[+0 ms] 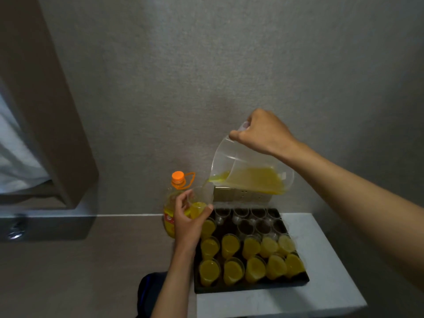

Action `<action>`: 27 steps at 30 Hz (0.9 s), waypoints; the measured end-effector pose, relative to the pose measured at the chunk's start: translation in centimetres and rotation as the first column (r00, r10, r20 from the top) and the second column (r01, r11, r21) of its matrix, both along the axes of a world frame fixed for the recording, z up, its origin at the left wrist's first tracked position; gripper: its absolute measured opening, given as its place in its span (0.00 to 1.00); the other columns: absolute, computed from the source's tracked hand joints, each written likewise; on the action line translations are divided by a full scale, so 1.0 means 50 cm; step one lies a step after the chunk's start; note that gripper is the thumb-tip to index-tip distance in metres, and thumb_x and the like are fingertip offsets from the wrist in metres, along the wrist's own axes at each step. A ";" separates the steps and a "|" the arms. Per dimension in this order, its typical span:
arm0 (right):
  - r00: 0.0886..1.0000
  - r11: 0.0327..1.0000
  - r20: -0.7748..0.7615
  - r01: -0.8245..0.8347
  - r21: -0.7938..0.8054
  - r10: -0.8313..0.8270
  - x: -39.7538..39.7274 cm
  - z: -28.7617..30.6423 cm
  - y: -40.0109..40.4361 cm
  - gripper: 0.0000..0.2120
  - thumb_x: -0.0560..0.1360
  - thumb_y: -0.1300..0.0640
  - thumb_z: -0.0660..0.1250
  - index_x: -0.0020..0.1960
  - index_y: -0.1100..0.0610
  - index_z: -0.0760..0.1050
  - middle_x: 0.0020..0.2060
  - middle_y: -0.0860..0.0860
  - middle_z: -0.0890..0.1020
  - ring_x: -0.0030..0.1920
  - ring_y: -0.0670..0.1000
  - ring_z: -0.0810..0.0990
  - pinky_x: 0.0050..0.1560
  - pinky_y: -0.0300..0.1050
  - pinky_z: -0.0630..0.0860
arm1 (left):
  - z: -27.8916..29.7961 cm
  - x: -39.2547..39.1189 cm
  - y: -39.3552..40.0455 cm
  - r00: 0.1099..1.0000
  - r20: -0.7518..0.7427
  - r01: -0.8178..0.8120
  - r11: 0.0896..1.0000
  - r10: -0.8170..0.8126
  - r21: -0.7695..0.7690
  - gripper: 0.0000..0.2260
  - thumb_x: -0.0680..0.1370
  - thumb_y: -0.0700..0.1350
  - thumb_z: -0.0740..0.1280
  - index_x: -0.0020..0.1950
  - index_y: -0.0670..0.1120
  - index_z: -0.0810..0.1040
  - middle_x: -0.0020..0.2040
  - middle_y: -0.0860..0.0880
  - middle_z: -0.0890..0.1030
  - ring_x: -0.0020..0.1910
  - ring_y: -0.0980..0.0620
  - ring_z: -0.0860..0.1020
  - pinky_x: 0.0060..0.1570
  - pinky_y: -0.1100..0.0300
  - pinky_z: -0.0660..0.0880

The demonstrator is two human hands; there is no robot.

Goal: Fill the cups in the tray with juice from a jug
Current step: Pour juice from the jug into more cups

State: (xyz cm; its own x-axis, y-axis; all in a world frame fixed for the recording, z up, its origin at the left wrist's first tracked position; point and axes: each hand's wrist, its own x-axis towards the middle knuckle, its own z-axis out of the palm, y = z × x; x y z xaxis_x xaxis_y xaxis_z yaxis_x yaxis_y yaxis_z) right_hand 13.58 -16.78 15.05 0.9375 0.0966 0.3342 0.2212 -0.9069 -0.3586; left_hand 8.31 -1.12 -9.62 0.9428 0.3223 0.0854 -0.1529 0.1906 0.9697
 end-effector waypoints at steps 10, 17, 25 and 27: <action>1.000 1.000 0.012 0.003 -0.007 -0.003 -0.006 0.007 0.010 0.23 0.72 0.46 0.73 0.28 0.53 0.65 0.20 0.47 0.64 0.24 0.50 0.64 0.30 0.44 0.63 | 0.005 -0.007 0.005 1.000 0.027 0.007 1.000 -0.007 -0.006 0.27 0.70 0.37 0.79 0.66 0.49 0.76 0.64 0.51 0.79 0.63 0.53 0.77 0.51 0.71 0.75; 1.000 1.000 0.012 -0.006 -0.008 0.007 -0.009 0.009 0.015 0.23 0.72 0.46 0.72 0.28 0.53 0.63 0.21 0.46 0.64 0.24 0.50 0.62 0.30 0.44 0.62 | 0.010 -0.010 0.009 1.000 0.022 0.001 1.000 -0.001 -0.010 0.27 0.70 0.37 0.79 0.66 0.50 0.76 0.63 0.52 0.79 0.63 0.54 0.77 0.55 0.65 0.76; 1.000 1.000 0.018 -0.008 -0.022 0.008 -0.020 0.013 0.018 0.18 0.72 0.46 0.72 0.31 0.54 0.72 0.25 0.49 0.71 0.27 0.51 0.69 0.31 0.44 0.66 | 0.007 -0.013 0.010 1.000 0.019 0.013 1.000 -0.013 -0.019 0.28 0.70 0.36 0.80 0.66 0.50 0.76 0.63 0.52 0.80 0.63 0.53 0.78 0.54 0.65 0.77; 1.000 1.000 0.015 -0.012 -0.010 0.012 -0.019 0.011 0.017 0.19 0.72 0.45 0.73 0.29 0.53 0.70 0.23 0.48 0.70 0.26 0.50 0.68 0.31 0.44 0.65 | 0.007 -0.013 0.009 1.000 0.022 0.006 1.000 -0.006 -0.016 0.28 0.70 0.36 0.80 0.66 0.49 0.76 0.63 0.51 0.80 0.63 0.52 0.79 0.53 0.66 0.77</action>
State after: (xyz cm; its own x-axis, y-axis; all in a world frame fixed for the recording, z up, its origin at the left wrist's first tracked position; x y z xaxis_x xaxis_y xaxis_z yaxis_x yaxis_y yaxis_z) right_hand 12.63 -15.91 15.58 0.9313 0.1109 0.3469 0.2369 -0.9079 -0.3459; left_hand 7.65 -0.65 -9.27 0.9426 0.3182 0.1011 -0.1731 0.2069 0.9629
